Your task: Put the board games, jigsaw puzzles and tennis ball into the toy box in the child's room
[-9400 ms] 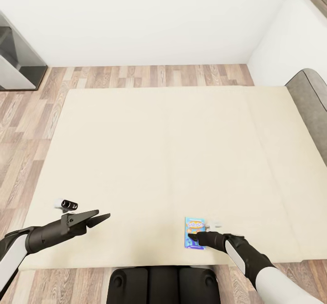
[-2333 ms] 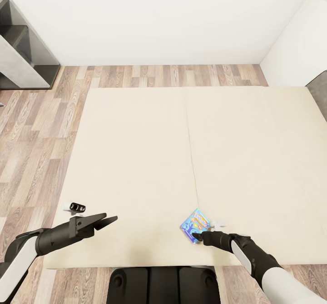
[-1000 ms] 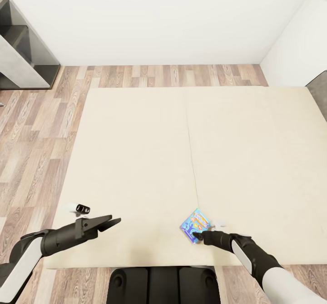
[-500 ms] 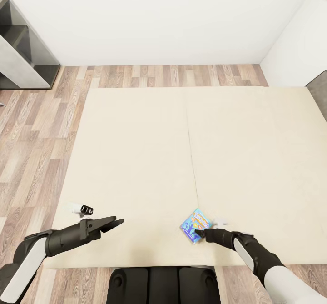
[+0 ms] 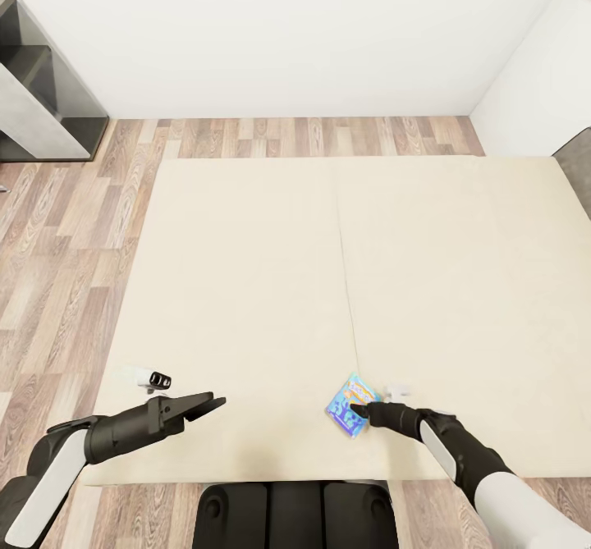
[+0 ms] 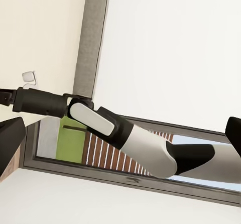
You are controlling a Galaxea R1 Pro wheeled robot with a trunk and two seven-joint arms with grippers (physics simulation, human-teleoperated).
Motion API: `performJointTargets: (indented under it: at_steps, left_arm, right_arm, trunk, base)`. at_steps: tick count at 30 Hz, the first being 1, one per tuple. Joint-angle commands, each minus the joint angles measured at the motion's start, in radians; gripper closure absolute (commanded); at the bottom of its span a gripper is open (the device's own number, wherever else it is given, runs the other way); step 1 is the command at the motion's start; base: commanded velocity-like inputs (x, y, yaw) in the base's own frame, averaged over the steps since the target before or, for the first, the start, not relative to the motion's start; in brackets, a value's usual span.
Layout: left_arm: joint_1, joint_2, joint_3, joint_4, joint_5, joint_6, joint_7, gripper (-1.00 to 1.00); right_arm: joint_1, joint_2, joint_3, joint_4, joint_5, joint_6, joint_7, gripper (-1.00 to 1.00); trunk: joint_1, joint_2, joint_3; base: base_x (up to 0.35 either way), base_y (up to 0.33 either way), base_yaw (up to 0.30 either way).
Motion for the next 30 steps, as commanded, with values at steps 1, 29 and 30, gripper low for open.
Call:
performJointTargets:
  at_steps: [1, 29, 30]
  left_arm:
    - [-0.001, 0.001, -0.001, 0.000, 0.002, 0.004, -0.001, -1.00]
    - [0.000, 0.002, 0.000, 0.000, 0.001, 0.004, -0.003, -1.00]
    - [0.000, 0.002, 0.000, 0.000, 0.001, 0.004, -0.002, -1.00]
  right_arm:
    - [-0.001, 0.000, 0.005, -0.001, -0.008, 0.005, -0.003, -1.00]
    - [-0.003, 0.019, 0.006, -0.054, -0.010, 0.009, -0.003, -1.00]
    - [-0.003, 0.022, 0.006, -0.055, -0.010, 0.009, -0.004, -1.00]
  trunk:
    - [0.001, -0.001, -0.001]
    - [0.001, -0.001, -0.001]
    - [0.001, -0.001, -0.001]
  base:
    - [0.000, 0.000, 0.000]
    - [0.000, 0.000, 0.000]
    - [0.000, 0.000, 0.000]
